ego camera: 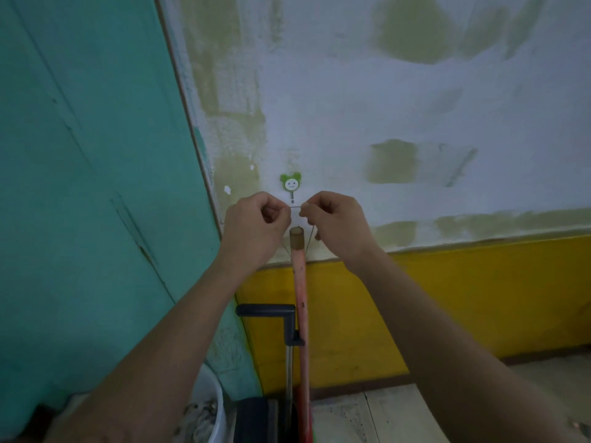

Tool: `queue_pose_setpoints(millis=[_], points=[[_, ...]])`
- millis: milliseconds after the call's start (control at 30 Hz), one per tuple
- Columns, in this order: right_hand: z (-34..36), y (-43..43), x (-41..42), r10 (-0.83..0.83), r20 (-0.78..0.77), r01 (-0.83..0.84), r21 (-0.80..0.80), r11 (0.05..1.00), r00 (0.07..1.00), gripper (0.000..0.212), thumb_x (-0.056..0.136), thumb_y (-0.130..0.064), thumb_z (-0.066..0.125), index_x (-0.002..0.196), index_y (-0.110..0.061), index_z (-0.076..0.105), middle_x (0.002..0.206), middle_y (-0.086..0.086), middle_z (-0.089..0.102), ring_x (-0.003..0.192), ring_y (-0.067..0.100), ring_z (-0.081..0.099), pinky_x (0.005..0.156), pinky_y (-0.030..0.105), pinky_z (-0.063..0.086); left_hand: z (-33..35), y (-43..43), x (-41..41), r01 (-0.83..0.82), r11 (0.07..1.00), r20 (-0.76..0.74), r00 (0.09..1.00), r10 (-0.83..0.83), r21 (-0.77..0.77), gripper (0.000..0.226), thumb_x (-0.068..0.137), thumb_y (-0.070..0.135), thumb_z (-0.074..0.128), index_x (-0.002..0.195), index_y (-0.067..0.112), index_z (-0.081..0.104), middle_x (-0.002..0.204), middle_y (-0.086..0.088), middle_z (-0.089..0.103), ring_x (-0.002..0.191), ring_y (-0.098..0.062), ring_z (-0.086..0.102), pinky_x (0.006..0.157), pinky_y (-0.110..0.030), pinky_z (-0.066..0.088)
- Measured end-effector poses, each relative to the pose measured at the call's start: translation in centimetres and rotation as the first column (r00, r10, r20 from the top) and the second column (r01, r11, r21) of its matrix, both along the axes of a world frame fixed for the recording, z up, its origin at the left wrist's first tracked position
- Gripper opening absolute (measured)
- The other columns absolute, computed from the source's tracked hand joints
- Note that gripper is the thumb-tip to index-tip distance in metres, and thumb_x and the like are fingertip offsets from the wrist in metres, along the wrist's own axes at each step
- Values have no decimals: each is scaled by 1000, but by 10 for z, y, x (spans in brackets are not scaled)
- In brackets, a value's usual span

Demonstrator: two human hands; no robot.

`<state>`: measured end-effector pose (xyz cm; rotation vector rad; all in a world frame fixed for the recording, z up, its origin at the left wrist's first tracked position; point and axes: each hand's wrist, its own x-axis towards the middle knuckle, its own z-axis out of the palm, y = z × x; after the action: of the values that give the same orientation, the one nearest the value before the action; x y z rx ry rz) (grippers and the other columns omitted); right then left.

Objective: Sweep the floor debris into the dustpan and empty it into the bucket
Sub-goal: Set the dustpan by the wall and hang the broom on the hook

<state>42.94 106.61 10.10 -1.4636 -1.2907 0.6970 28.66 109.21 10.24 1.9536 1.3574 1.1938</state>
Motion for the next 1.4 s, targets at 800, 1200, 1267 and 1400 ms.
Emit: queue_pose_setpoints(millis=[800, 1200, 1267, 1400], points=[[-31, 59, 10, -102, 345, 111, -6, 994, 933, 22, 92, -29, 57, 78, -18, 69, 69, -5, 68, 65, 13, 61, 54, 22, 44, -35, 50, 24, -191, 981, 21, 981, 192, -12, 7, 85, 18, 70, 81, 16, 75, 67, 7, 69, 63, -7, 63, 63, -17, 51], [-49, 51, 3, -58, 208, 61, -7, 998, 976, 21, 94, -26, 56, 85, -15, 70, 80, -6, 71, 74, 12, 64, 62, 26, 48, -47, 43, 27, -64, 964, 225, 966, 125, -259, 11, 90, 18, 67, 81, 22, 72, 78, 3, 74, 75, -13, 71, 67, -33, 59], [-51, 50, 3, -51, 204, 51, 3, 999, 978, 18, 95, -24, 56, 87, -15, 70, 80, -8, 67, 75, 10, 61, 60, 19, 42, -50, 43, 26, -43, 964, 226, 968, 105, -262, 9, 91, 16, 66, 85, 20, 72, 82, -1, 75, 80, -17, 72, 72, -36, 60], [-58, 47, 3, -27, 213, 23, 23, 999, 977, 15, 96, -20, 54, 92, -18, 68, 81, -12, 59, 75, 7, 56, 57, 10, 35, -56, 37, 21, 33, 961, 295, 954, 52, -276, 14, 92, 8, 63, 92, 18, 72, 88, -6, 74, 84, -19, 71, 72, -35, 61]])
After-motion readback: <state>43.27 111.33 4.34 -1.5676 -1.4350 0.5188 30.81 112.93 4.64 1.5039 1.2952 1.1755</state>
